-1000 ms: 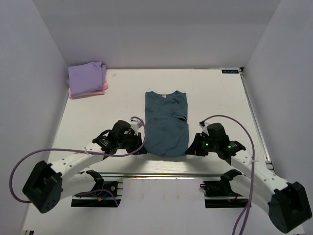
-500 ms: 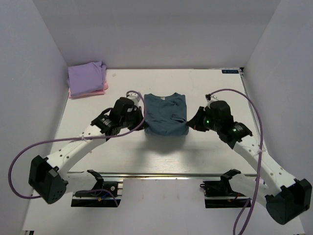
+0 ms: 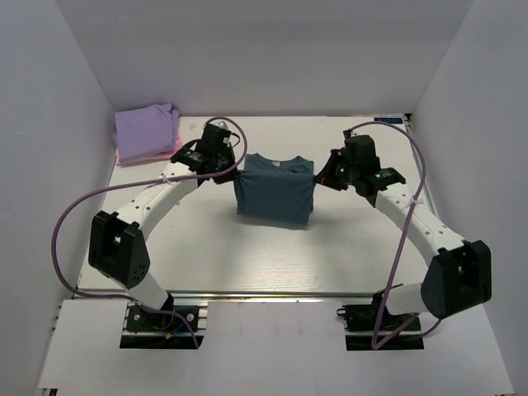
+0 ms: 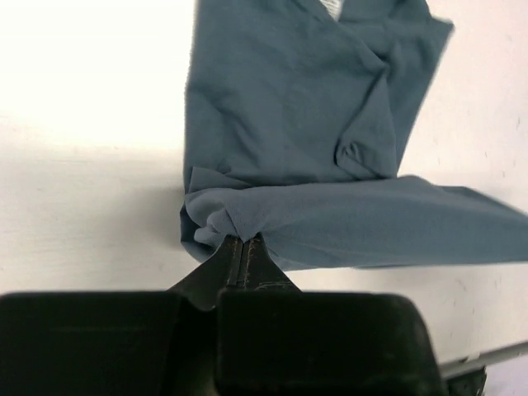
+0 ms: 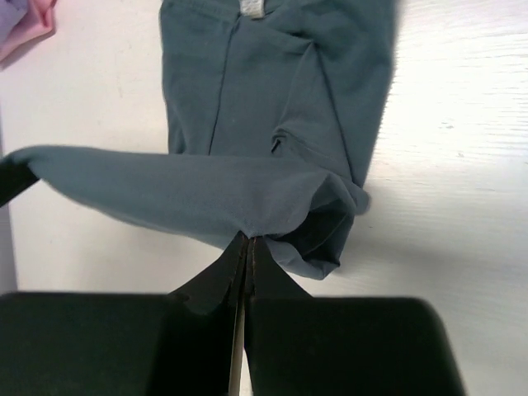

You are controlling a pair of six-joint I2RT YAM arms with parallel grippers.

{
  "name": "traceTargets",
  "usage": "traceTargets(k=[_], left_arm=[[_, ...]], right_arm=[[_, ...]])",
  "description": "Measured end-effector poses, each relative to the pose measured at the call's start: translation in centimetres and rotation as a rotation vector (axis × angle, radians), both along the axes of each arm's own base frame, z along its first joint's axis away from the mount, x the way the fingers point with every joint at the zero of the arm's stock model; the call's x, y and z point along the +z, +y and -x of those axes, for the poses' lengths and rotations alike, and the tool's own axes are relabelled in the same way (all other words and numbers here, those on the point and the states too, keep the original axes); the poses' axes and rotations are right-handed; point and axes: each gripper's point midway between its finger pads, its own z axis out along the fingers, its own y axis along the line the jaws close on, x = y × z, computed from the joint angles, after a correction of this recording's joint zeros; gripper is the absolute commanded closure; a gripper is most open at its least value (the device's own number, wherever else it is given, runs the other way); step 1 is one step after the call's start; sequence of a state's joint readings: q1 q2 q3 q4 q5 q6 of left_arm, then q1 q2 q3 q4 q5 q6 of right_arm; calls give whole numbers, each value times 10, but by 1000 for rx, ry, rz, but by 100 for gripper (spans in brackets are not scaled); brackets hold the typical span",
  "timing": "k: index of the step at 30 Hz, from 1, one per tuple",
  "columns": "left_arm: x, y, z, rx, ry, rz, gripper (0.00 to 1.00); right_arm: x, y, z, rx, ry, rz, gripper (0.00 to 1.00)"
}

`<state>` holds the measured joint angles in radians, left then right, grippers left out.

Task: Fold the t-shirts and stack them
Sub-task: Fold the long partially folded tshirt into a neat square

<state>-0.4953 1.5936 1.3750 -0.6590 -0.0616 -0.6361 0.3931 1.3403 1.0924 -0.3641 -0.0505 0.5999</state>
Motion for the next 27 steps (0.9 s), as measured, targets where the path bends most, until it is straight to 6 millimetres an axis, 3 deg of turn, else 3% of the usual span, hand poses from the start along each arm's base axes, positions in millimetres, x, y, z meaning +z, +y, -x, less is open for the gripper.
traceTargets(k=[6,14,21,27], left_arm=[[-9,11,-24,26,23,6,100],[-28,-4,-69,-37,32,34,100],[-25,-13,-108,-64,-30,48,100],[-42,-24,-148,-92,-72,50,100]], right_arm=[[-7,8,-16,52,21,-88,100],[-21,0,-55,35,61,-142,100],[-29,-5,-89,32,59,-153,100],[-54,-7,-123,63,58,-150,100]])
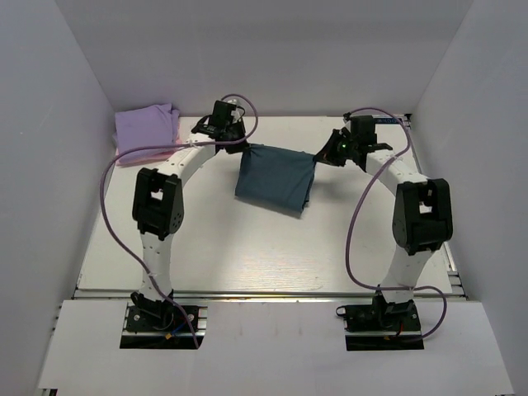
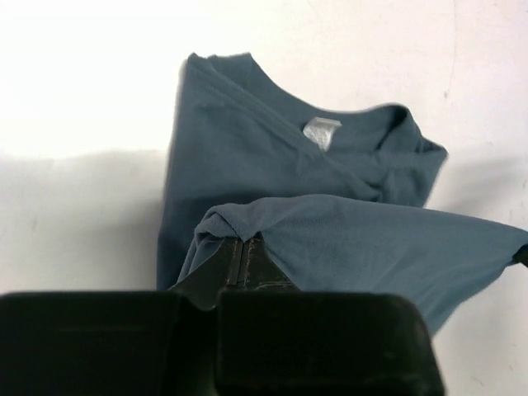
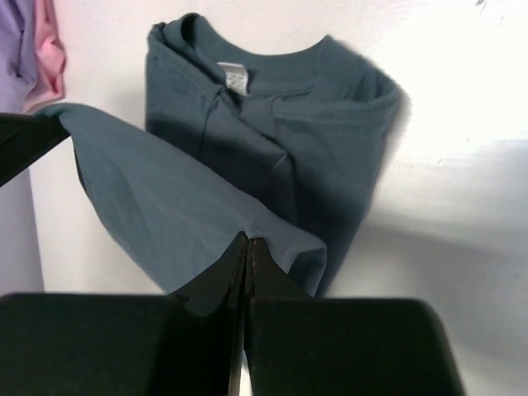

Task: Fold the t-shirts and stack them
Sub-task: Fold the long partially folded tshirt into a neat square

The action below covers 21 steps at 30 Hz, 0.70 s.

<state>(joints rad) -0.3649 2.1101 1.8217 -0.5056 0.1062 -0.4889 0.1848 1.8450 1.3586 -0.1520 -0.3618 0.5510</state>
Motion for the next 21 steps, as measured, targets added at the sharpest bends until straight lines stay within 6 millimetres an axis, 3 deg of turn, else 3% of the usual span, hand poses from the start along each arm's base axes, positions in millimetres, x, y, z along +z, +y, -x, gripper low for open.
traceTargets(k=[4,6,7,8,9,10,11,12,16,21], left_arm=[[-34,-12,-25,-23,-8,8,100],[-54,-15,-36,-32,-3,8,78],[-63,-17,-40,-37,1,8,59],[-69,-19,-44,-41,2,8,38],[-74,-20,-48,-50,-1,10,8],[-76,-22,-51,-57,-5,17,0],[-77,-22,-53,-58,-6,23,0],[-76,-22,-54,-59,-7,26,0],[-62,-22,-60,-64,-46,40,0],[-24,-16,-54,-73,-109,19,0]], right_arm=[[-24,-3,-18,-8,-13,9,100],[-36,-5,-30,-20,-29,17,100],[-40,-5,-36,-22,-35,20,90],[-43,-5,-44,-23,-41,21,65],[-46,-4,-54,-23,-46,19,50],[-47,-4,-63,-19,-58,21,39],[-48,-3,-72,-17,-67,23,14],[-45,-3,-79,-15,-83,23,10],[-31,-4,-87,-2,-130,35,10],[-7,-8,-71,18,-154,67,10]])
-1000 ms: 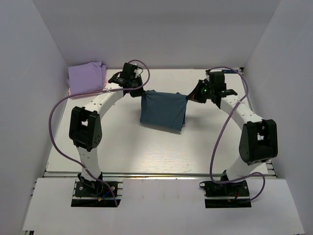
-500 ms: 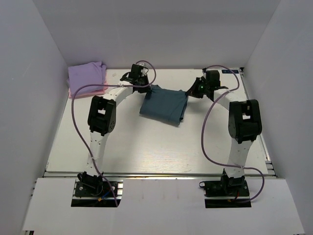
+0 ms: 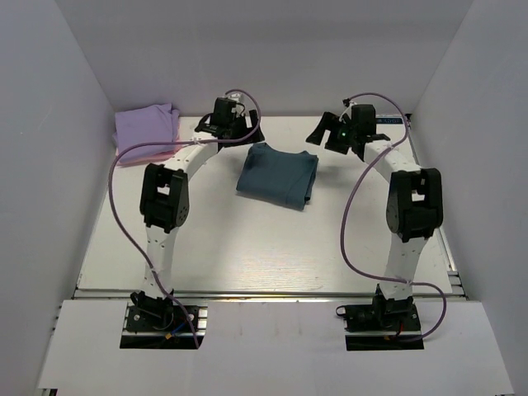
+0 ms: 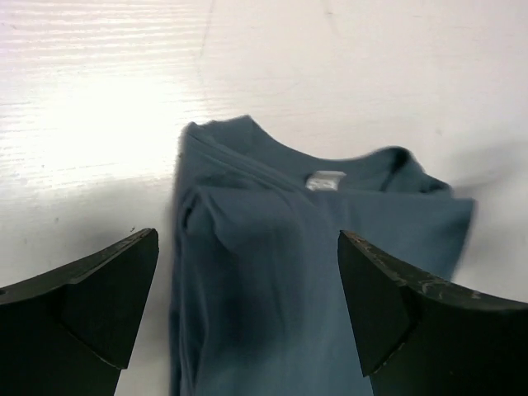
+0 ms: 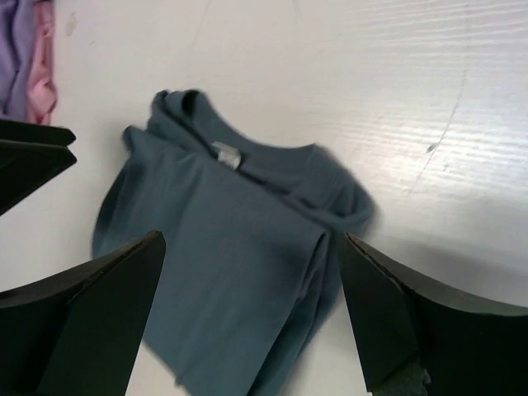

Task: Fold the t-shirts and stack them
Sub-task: Fold the long partially folded tshirt into a neat square, then smooth out wrinkles on the folded tshirt

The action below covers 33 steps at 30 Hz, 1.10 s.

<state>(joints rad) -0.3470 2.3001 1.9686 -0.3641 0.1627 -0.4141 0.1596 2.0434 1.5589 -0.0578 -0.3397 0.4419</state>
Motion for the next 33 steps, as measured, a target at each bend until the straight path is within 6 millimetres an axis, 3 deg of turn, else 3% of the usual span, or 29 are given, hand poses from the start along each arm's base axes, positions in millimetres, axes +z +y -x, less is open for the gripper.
traceTargets(k=[5,7,9,11,14,20,21,27,30,33], left_arm=[[60,-11,24,-68,-101,49,0],[77,-22,26,-109,-141,83,0],[81,-31,28,-148,-152,109,0],[75,-41,29,-183,-138,126,0],[44,-53,27,-220,-86,133,0],[-62,-51,43,-230,123,87,0],[-61,-54,42,-239,117,102,0],[-64,-45,56,-243,105,104,0],[-64,-39,80,-253,116,107,0],[-62,-33,112,-264,149,107,0]], right_arm=[[38,15,31,84,-49,-47,10],[42,28,41,134,-52,-88,10],[38,41,49,177,-40,-130,10],[25,51,58,208,-6,-161,10],[-1,58,65,223,62,-196,10],[-68,56,69,202,203,-225,10],[-76,59,70,216,225,-250,10],[-76,59,71,250,197,-278,10],[-75,59,77,267,172,-261,10],[-75,59,97,287,177,-242,10]])
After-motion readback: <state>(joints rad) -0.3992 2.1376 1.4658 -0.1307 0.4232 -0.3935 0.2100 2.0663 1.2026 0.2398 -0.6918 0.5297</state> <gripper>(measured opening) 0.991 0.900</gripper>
